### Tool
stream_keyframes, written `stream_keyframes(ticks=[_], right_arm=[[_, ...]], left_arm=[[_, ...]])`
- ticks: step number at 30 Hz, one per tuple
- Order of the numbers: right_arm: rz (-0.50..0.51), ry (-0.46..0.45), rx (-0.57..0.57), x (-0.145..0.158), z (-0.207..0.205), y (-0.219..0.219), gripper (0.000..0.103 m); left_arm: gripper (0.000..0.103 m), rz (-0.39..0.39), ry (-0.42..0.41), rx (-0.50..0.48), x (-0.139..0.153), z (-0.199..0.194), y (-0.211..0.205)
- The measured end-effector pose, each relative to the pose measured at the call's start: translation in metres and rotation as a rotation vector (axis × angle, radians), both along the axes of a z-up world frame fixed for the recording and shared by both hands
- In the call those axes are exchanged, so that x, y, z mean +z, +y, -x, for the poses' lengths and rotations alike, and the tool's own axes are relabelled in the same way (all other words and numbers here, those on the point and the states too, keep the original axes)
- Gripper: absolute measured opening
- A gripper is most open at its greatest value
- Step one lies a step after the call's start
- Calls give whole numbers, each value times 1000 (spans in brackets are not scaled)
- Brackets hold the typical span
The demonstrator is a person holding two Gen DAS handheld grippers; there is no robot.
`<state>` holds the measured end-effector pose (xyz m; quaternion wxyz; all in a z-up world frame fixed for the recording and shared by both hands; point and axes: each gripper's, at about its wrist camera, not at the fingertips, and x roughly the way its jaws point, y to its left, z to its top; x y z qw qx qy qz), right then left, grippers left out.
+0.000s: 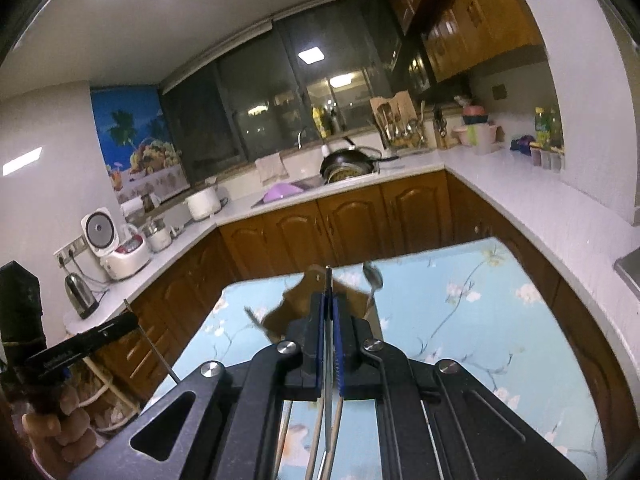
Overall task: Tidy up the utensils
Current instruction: 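Lift both metal chopsticks and lower them into the wooden holder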
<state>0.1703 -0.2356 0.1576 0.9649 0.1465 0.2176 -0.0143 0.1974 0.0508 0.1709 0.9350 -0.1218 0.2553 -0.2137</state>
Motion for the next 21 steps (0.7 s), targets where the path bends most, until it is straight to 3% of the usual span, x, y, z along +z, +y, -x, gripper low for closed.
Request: stream_keyframes(ticks=[10,21], right_arm=[[-18,-114,-59,27,-29,-16,4],[5,-157,-106,34,-63,-29,4]], left_arm=[[2,1,-117,36,16,-49,-19],[2,17,-141,91,-9,-95,-35]])
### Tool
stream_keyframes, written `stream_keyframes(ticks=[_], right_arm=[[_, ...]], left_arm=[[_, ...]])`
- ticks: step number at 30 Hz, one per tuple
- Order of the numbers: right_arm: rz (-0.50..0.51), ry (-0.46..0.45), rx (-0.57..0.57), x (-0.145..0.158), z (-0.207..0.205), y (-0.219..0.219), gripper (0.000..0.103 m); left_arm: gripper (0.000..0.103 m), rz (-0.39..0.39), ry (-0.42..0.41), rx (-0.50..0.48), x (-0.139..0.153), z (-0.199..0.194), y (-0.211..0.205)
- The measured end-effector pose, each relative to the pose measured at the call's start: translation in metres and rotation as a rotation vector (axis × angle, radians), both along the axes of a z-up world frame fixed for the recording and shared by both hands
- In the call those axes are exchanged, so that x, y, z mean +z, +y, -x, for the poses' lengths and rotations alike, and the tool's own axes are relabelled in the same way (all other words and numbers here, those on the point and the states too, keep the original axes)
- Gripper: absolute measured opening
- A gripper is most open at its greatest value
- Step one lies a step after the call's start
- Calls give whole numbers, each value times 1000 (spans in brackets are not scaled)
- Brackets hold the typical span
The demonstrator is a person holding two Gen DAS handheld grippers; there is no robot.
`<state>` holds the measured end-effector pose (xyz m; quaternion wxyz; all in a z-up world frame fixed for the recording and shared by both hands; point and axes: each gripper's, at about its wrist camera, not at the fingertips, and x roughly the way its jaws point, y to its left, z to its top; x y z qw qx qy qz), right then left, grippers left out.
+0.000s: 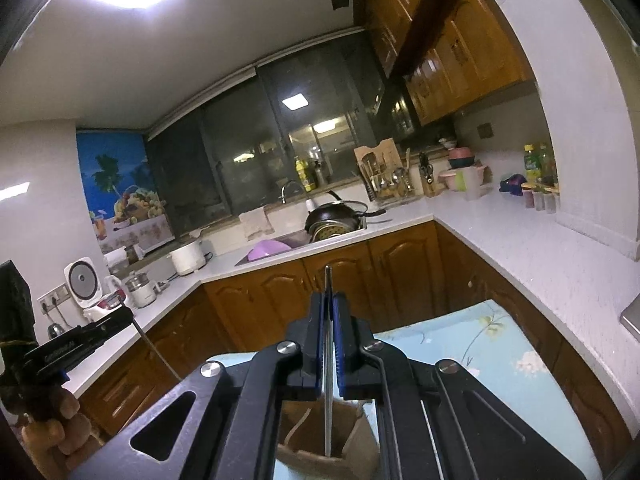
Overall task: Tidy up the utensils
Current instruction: 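Lift both metal chopsticks and lower them into the wooden holder, then open both tools to release the chopsticks in the holder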
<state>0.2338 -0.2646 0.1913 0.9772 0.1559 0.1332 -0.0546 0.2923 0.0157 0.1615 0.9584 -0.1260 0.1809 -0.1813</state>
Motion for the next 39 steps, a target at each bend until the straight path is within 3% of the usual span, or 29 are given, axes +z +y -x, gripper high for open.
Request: stream_keyframes(ticks=[10,14,22,35,38,39], right_arm=[[-20,12,-24,-32,-21,-4,4],[-28,45,-23,-57,-29,0,4],[-52,136,-8,-101,-39,2,5],[-84,170,-10,-102,-38,-11,6],[-92,172,-4,-103,-38,-10,12],[-94,176,-9,-103,-37,-11,20]], left_arm=[[2,58,44,48,-35,-35,-15],[2,55,92,54,-62,-49,-25],[2,26,177,43,-88,-78,-38],[3,-2,189,50,-75,-79,-33],[4,0,195,44,-76,-77,-32],[8,-3,204,38,-76,-76,-31]])
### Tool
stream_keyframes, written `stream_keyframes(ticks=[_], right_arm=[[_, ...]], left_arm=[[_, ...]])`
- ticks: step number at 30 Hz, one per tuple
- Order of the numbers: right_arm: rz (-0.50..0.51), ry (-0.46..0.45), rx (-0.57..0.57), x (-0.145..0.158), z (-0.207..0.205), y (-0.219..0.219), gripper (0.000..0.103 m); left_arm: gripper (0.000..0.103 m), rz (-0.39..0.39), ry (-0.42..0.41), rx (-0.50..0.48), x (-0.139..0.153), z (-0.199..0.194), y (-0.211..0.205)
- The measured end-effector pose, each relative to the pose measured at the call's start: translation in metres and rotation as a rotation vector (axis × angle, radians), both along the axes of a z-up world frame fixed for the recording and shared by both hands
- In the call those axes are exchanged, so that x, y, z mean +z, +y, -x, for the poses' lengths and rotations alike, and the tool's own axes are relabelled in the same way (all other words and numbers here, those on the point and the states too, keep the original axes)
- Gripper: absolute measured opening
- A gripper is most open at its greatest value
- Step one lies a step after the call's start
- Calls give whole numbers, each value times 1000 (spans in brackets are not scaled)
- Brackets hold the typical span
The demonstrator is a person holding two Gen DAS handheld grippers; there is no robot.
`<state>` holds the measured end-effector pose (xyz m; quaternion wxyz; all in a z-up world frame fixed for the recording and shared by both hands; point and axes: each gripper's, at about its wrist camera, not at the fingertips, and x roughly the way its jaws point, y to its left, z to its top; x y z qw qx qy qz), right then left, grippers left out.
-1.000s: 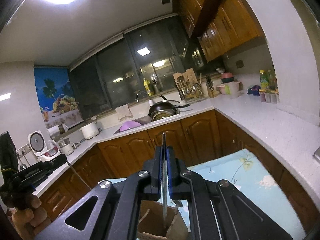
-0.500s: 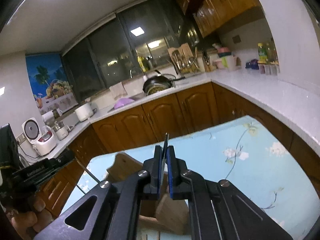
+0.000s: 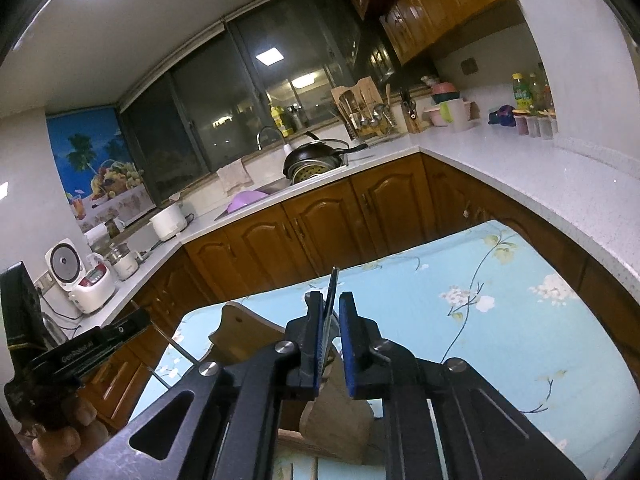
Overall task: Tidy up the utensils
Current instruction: 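Open both tools to release the chopsticks in the holder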
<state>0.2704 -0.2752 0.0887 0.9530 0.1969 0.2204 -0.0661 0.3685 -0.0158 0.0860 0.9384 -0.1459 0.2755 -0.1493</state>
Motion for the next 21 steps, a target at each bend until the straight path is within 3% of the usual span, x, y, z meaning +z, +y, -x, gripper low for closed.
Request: stream_keyframes(ticks=[1,2,3,4,7,11,15,21], right_arm=[[-6,-2,-1,0,1,0,29],[-18,-13,-1,0,4,-1,46],[-28,-26,-4,1,8,-2,61],[-34,-39,-11,2,13,-3,64],[-42,-57,-19,6,25,-4,70],[-67,-83,-17,8,50,-6,92],[-78,-75,-16,4,77,-5,95],[-48,-32,-18,-6,118,4,95]], left_arm=[[18,1,4,-4,1,1,1],[33,-1,2,4,4,4,3],[40,-2,-5,12,5,8,5],[46,-1,-14,14,6,12,8],[50,3,-14,10,7,26,16],[64,18,-6,16,3,52,29],[70,7,4,20,-2,87,41],[70,4,59,22,-18,139,60]])
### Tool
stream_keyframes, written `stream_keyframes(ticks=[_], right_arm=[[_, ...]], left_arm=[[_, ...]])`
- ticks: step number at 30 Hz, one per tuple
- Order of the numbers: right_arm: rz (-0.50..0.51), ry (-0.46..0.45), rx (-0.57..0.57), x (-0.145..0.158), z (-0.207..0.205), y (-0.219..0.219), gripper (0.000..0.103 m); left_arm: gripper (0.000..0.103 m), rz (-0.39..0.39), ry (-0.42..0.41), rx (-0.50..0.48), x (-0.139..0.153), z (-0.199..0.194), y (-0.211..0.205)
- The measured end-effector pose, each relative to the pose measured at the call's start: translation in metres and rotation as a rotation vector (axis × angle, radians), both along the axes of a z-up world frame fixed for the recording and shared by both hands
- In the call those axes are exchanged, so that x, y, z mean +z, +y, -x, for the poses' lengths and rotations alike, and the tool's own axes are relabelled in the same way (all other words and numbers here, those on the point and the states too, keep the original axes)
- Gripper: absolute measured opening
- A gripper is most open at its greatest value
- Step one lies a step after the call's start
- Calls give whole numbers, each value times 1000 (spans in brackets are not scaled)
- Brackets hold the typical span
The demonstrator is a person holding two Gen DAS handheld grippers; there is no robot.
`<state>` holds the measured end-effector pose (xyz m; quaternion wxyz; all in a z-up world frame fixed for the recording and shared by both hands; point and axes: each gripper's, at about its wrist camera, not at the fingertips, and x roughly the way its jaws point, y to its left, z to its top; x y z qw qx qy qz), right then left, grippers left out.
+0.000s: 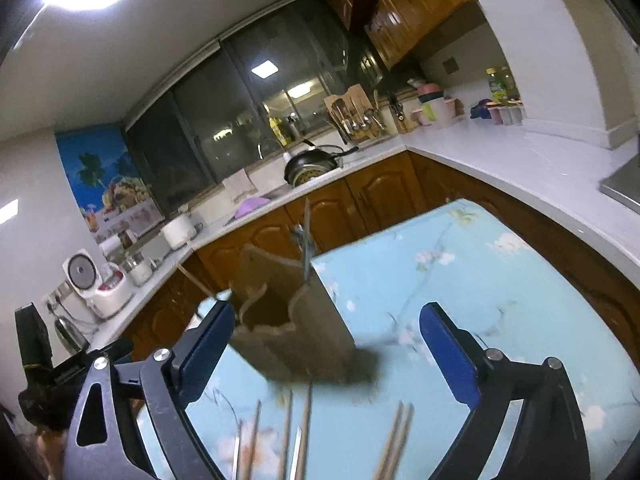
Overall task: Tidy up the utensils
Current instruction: 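Open both tools to release the chopsticks in the holder, then move both open tools back toward the remaining chopsticks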
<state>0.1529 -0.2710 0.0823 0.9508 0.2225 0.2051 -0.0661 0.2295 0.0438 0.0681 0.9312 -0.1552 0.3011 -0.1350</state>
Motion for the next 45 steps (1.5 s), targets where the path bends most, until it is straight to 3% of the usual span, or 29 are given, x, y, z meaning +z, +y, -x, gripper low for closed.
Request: stream_keyframes(ticks=[11,23,45], right_arm=[[69,93,16,-34,63,29,96],[81,167,44,-62,79,46,96],[88,207,79,-68,54,50,96]], left_arm=[[70,-23,107,17,-20,60,20],[70,-69,162,-11,-22,89,18],[68,-109,230,-36,-31,59,0]])
